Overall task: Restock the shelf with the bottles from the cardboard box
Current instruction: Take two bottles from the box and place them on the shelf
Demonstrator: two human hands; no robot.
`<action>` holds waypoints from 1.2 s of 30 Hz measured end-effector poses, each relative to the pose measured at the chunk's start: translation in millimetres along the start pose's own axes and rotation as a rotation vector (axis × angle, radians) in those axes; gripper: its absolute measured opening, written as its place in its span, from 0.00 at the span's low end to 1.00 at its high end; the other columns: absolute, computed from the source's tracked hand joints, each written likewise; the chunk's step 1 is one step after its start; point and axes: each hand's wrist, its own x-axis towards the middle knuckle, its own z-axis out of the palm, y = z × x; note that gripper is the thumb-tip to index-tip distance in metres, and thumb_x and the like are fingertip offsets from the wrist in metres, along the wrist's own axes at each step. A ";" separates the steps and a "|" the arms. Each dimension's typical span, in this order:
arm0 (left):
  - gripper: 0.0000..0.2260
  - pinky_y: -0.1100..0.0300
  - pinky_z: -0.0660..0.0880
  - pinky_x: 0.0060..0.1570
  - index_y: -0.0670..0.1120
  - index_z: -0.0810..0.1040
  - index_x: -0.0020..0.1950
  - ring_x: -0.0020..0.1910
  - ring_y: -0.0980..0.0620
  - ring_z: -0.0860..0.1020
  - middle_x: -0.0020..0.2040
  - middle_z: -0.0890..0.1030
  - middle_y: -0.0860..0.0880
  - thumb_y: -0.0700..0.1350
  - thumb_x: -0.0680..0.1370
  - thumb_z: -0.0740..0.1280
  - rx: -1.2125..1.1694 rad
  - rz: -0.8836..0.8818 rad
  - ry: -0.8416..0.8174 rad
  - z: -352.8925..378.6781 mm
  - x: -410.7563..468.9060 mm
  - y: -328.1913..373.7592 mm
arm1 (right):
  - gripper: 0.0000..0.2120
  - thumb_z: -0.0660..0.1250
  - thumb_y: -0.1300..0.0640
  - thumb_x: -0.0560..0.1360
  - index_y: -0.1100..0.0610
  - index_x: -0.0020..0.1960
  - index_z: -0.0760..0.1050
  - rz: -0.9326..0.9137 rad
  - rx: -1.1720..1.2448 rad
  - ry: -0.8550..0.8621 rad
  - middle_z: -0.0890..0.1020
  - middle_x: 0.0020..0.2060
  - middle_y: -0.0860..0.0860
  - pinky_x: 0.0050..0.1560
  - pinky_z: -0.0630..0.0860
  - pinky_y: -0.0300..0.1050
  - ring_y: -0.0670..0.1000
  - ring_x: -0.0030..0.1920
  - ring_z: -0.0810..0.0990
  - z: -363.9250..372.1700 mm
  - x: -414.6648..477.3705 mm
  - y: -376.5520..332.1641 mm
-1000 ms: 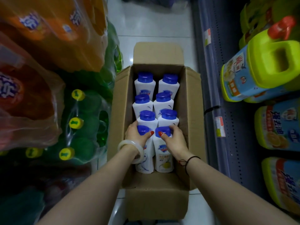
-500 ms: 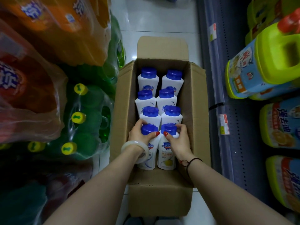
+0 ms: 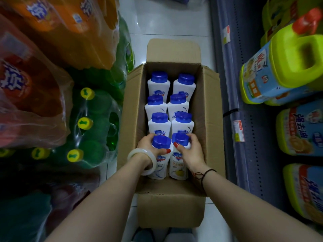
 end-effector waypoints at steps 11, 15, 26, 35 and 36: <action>0.26 0.50 0.73 0.58 0.44 0.72 0.63 0.62 0.45 0.75 0.63 0.77 0.45 0.38 0.67 0.75 -0.091 0.015 0.026 -6.7 -35.0 12.1 | 0.20 0.68 0.62 0.73 0.56 0.64 0.70 -0.031 0.066 0.025 0.78 0.58 0.51 0.54 0.75 0.47 0.50 0.57 0.77 -10.1 -36.5 -19.5; 0.26 0.53 0.73 0.54 0.43 0.72 0.63 0.60 0.45 0.76 0.61 0.78 0.45 0.36 0.66 0.74 -0.125 0.047 0.009 -22.8 -57.0 28.5 | 0.14 0.69 0.63 0.72 0.52 0.54 0.70 -0.106 0.066 -0.043 0.77 0.48 0.47 0.43 0.75 0.36 0.44 0.46 0.76 -26.7 -50.6 -41.4; 0.27 0.59 0.75 0.46 0.44 0.73 0.62 0.53 0.50 0.77 0.52 0.78 0.51 0.39 0.65 0.76 -0.128 0.290 0.006 -84.7 -168.5 144.5 | 0.21 0.73 0.59 0.69 0.59 0.61 0.74 -0.320 -0.030 -0.093 0.79 0.54 0.50 0.53 0.76 0.46 0.49 0.55 0.77 -98.7 -123.0 -189.2; 0.21 0.65 0.74 0.37 0.45 0.74 0.56 0.44 0.53 0.78 0.50 0.80 0.49 0.38 0.66 0.76 -0.125 0.509 -0.011 -148.0 -326.8 281.2 | 0.15 0.75 0.60 0.67 0.62 0.53 0.80 -0.501 -0.003 -0.033 0.83 0.47 0.54 0.46 0.76 0.41 0.51 0.48 0.80 -176.2 -243.0 -344.8; 0.20 0.65 0.74 0.37 0.45 0.75 0.55 0.44 0.54 0.78 0.48 0.80 0.50 0.39 0.66 0.76 -0.115 0.526 -0.007 -155.4 -345.3 294.7 | 0.13 0.75 0.60 0.68 0.61 0.51 0.80 -0.510 0.015 -0.040 0.83 0.46 0.54 0.46 0.76 0.42 0.50 0.47 0.80 -185.6 -259.2 -360.7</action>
